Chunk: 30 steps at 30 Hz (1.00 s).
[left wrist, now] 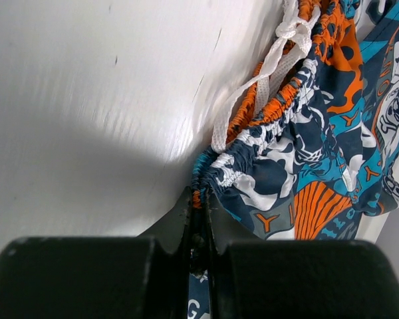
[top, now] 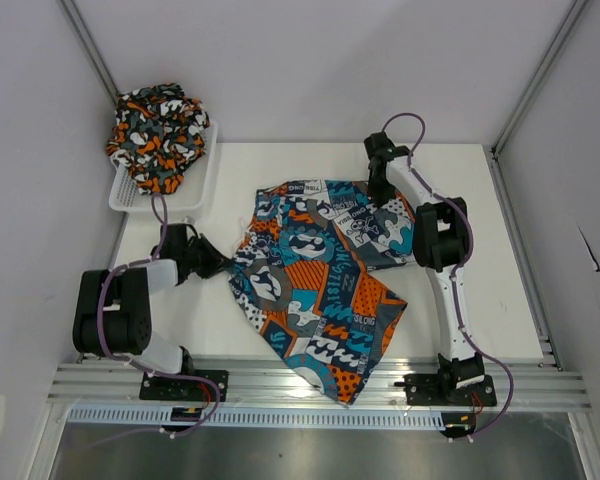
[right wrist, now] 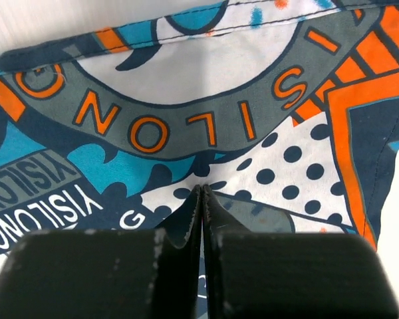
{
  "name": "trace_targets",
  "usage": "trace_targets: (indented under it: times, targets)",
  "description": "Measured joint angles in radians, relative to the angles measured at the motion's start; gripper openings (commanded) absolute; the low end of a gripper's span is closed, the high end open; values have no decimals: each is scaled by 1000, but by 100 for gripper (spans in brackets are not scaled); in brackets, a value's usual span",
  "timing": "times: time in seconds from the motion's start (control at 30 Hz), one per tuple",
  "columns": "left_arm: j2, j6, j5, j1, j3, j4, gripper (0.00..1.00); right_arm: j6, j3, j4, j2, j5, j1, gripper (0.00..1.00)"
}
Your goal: Fold and stack the shorts
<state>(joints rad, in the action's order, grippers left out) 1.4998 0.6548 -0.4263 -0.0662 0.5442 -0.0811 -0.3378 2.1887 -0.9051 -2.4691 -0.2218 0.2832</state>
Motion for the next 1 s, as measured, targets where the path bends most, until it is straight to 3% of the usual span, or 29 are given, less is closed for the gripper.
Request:
trace_targets:
  times: [0.3, 0.47, 0.53, 0.6, 0.77, 0.93, 0.97, 1.0]
  targets:
    - [98, 14, 0, 0, 98, -12, 8, -5, 195, -23, -108, 60, -43, 0]
    - [185, 31, 0, 2, 188, -13, 6, -24, 224, 20, -125, 129, -93, 0]
    - [217, 35, 0, 3, 232, -6, 6, -34, 231, 40, -126, 151, -115, 27]
    - [233, 36, 0, 5, 262, 3, 6, -49, 238, 73, -126, 180, -137, 65]
    - [234, 35, 1, 4, 282, 19, 13, -46, 156, 169, -68, 218, -175, 72]
    - [234, 31, 0, 1, 278, 11, 30, -43, -201, 294, 242, 233, -159, 75]
    - [233, 29, -1, 0, 274, 3, 33, -43, -270, 318, 321, 230, -150, 78]
    - [232, 25, -2, -3, 268, -7, 37, -40, -354, 360, 380, 222, -140, 90]
